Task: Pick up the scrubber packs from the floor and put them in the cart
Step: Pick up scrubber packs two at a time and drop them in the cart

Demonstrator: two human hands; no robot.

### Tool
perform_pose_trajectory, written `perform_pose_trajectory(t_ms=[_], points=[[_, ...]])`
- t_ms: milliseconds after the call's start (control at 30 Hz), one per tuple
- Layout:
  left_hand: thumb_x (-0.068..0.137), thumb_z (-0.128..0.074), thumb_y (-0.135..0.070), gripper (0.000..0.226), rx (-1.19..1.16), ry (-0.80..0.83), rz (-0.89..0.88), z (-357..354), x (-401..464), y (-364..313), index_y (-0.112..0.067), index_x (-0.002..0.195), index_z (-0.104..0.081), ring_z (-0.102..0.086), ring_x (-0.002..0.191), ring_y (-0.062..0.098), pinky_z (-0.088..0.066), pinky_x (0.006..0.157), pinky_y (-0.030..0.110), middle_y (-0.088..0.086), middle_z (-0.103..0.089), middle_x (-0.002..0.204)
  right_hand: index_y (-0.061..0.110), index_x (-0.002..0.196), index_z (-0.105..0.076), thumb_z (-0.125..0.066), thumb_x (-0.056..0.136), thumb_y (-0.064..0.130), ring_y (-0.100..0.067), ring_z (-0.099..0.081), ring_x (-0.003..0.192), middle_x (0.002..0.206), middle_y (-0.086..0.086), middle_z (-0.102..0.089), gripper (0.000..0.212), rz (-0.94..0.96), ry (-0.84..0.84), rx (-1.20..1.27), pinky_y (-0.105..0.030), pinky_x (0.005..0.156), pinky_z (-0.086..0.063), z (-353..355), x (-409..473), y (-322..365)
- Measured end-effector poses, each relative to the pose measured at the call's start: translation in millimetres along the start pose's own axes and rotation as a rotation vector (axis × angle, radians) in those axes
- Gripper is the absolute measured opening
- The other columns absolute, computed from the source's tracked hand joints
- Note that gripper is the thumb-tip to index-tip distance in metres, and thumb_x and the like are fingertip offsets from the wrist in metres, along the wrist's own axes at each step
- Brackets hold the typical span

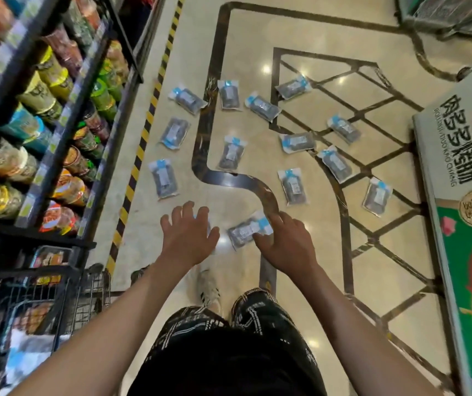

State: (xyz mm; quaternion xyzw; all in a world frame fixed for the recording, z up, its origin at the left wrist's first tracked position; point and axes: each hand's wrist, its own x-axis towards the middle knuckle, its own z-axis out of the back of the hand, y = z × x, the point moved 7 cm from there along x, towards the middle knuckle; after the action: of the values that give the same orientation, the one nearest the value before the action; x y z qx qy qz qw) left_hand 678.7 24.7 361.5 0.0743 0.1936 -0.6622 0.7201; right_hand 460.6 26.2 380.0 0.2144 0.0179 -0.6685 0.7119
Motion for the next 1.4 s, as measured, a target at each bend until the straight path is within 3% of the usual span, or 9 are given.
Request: perform_pose_trajectory(t_ms=[167, 333, 600, 833, 967, 1133, 1233, 1300, 1400], points=[[0.099, -0.046, -0.051, 0.054, 0.008, 0.098, 0.061, -46.0, 50.9, 9.6, -0.023, 0.146, -0.045, -0.037, 0.141, 0.036, -0.025, 0.114, 0.056, 0.011, -0.035, 0.158, 0.015, 0.14, -0.058, -0.056, 0.091, 0.061, -0.043, -0.061, 0.12, 0.141, -0.014, -0.062, 0.067, -0.055, 0.123, 0.021, -0.048, 0.1, -0.049, -54.4, 42.2, -3.9], [0.096, -0.05, -0.055, 0.057, 0.038, 0.182, 0.152, -130.6, 113.9, 36.4, -0.018, 0.139, -0.052, -0.05, 0.128, 0.039, -0.035, 0.106, 0.053, 0.015, -0.049, 0.145, 0.017, 0.139, -0.058, -0.045, 0.086, 0.068, -0.046, -0.059, 0.122, 0.14, -0.013, -0.062, 0.075, -0.14, 0.219, 0.04, -0.054, 0.103, -0.05, -152.6, 97.8, -38.7], [0.098, -0.047, -0.049, 0.056, 0.058, 0.341, 0.175, -365.3, 206.6, 86.5, -0.013, 0.141, -0.052, -0.06, 0.113, 0.041, -0.044, 0.095, 0.048, 0.017, -0.054, 0.134, 0.015, 0.145, -0.049, -0.052, 0.093, 0.061, -0.041, -0.06, 0.12, 0.135, -0.015, -0.061, 0.07, -0.191, 0.454, 0.048, -0.049, 0.096, -0.054, -395.0, 181.5, -110.5], [0.088, -0.047, -0.066, 0.073, -0.221, 0.531, 0.347, -590.1, 272.0, 158.5, -0.02, 0.145, -0.04, -0.057, 0.119, 0.041, -0.048, 0.097, 0.048, 0.017, -0.05, 0.134, 0.0, 0.148, -0.041, -0.066, 0.093, 0.054, -0.04, -0.053, 0.133, 0.146, -0.022, -0.054, 0.081, -0.74, 0.414, 0.527, -0.047, 0.107, -0.048, -592.8, 251.2, -207.3], [0.084, -0.068, -0.066, 0.094, -0.608, 0.416, 0.621, -661.8, 306.8, 192.6, -0.006, 0.148, -0.034, -0.054, 0.127, 0.04, -0.05, 0.101, 0.046, 0.022, -0.048, 0.144, 0.012, 0.152, -0.036, -0.076, 0.085, 0.055, -0.043, -0.052, 0.129, 0.147, -0.016, -0.049, 0.089, -1.142, 0.321, 0.952, -0.061, 0.089, -0.051, -667.8, 279.2, -246.1], [0.061, -0.079, -0.073, 0.111, -0.787, 0.319, 0.786, -700.0, 337.8, 210.7, -0.007, 0.141, -0.04, -0.061, 0.118, 0.037, -0.053, 0.1, 0.051, 0.017, -0.055, 0.138, 0.015, 0.138, -0.047, -0.082, 0.074, 0.066, -0.037, -0.062, 0.112, 0.126, -0.012, -0.06, 0.089, -1.231, 0.231, 1.089, -0.057, 0.073, -0.054, -710.7, 304.3, -269.7], [0.052, -0.091, -0.067, 0.099, -0.919, 0.275, 0.795, -705.9, 349.6, 213.1, -0.011, 0.126, -0.057, -0.071, 0.101, 0.03, -0.06, 0.091, 0.048, 0.01, -0.07, 0.121, 0.013, 0.124, -0.051, -0.089, 0.075, 0.05, -0.027, -0.065, 0.096, 0.108, -0.01, -0.065, 0.072, -1.279, 0.181, 1.185, -0.054, 0.079, -0.054, -718.0, 308.8, -273.5], [0.065, -0.093, -0.049, 0.058, -1.028, 0.274, 0.784, -698.2, 349.0, 201.9, -0.015, 0.106, -0.069, -0.075, 0.086, 0.026, -0.062, 0.082, 0.043, 0.008, -0.076, 0.103, 0.013, 0.121, -0.051, -0.091, 0.076, 0.041, -0.029, -0.069, 0.098, 0.11, -0.011, -0.069, 0.066, -1.281, 0.14, 1.236, -0.054, 0.085, -0.057, -714.3, 308.6, -272.6], [0.078, -0.089, -0.032, 0.044, -1.04, 0.25, 0.779, -686.1, 342.2, 190.0, -0.01, 0.112, -0.073, -0.075, 0.09, 0.028, -0.062, 0.087, 0.046, 0.011, -0.077, 0.108, 0.012, 0.126, -0.045, -0.087, 0.083, 0.026, -0.034, -0.069, 0.1, 0.117, -0.013, -0.064, 0.061, -1.212, 0.031, 1.256, -0.047, 0.071, -0.062, -692.8, 306.1, -267.4]])
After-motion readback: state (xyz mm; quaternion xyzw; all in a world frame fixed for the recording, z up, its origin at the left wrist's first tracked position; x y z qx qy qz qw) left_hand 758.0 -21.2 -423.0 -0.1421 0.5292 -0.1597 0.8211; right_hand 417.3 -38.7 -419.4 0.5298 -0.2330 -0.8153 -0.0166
